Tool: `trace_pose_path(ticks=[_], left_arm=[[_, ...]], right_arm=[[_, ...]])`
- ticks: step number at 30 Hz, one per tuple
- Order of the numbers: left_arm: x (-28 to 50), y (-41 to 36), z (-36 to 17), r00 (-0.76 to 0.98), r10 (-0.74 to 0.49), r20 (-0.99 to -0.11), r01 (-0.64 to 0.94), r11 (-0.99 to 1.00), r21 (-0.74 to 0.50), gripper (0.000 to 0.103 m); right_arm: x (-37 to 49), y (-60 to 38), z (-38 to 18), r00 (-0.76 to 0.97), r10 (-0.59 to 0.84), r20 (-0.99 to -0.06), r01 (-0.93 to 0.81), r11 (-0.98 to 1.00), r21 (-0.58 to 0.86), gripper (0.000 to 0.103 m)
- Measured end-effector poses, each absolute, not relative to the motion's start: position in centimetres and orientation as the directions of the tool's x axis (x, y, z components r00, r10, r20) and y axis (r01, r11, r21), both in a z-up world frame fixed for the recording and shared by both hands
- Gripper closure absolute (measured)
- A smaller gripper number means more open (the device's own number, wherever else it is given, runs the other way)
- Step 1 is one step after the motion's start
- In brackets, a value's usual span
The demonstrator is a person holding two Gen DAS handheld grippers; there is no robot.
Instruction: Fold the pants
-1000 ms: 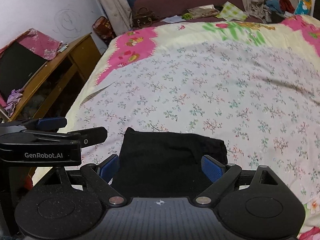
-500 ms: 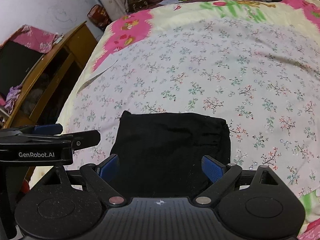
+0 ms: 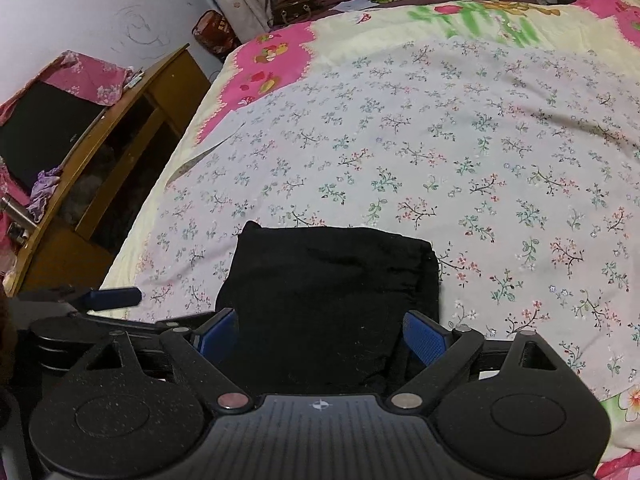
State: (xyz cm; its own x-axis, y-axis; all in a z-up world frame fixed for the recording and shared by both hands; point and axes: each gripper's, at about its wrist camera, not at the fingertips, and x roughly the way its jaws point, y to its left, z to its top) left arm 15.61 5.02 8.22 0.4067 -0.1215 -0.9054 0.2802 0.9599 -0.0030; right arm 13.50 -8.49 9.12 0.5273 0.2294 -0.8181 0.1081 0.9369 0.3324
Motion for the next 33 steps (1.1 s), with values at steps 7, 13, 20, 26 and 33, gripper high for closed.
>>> trace_pose_path(ticks=[7,13,20,26,33], left_arm=[[14.7,4.8,7.4,0.390,-0.052,-0.919,0.216,0.976,0.037,0.000],[13.7,4.5,6.4,0.367,-0.040,-0.929,0.252,0.966,0.058,0.000],[13.7,5.4,7.1,0.382,-0.075,-0.921,0.372,0.925,0.079,0.000],[14.2,6.8,7.3,0.391,-0.088,-0.916,0.400,0.913,0.083,0.000],[14.2,8.2,6.0,0.382,-0.083,-0.920,0.384,0.920,0.077,0.000]], right_arm=[[13.5,-8.6,8.5,0.498,0.269,-0.824,0.060,0.938,0.342,0.023],[13.1,-8.4,7.7,0.468,0.273,-0.840,0.076,0.935,0.347,0.024],[11.8,-7.8,7.8,0.490,0.208,-0.847,0.202,0.918,0.342,0.023],[11.6,-5.1,8.0,0.487,0.168,-0.857,0.197,0.935,0.295,0.024],[11.5,-4.0,6.8,0.461,0.128,-0.878,0.226,0.940,0.256,0.024]])
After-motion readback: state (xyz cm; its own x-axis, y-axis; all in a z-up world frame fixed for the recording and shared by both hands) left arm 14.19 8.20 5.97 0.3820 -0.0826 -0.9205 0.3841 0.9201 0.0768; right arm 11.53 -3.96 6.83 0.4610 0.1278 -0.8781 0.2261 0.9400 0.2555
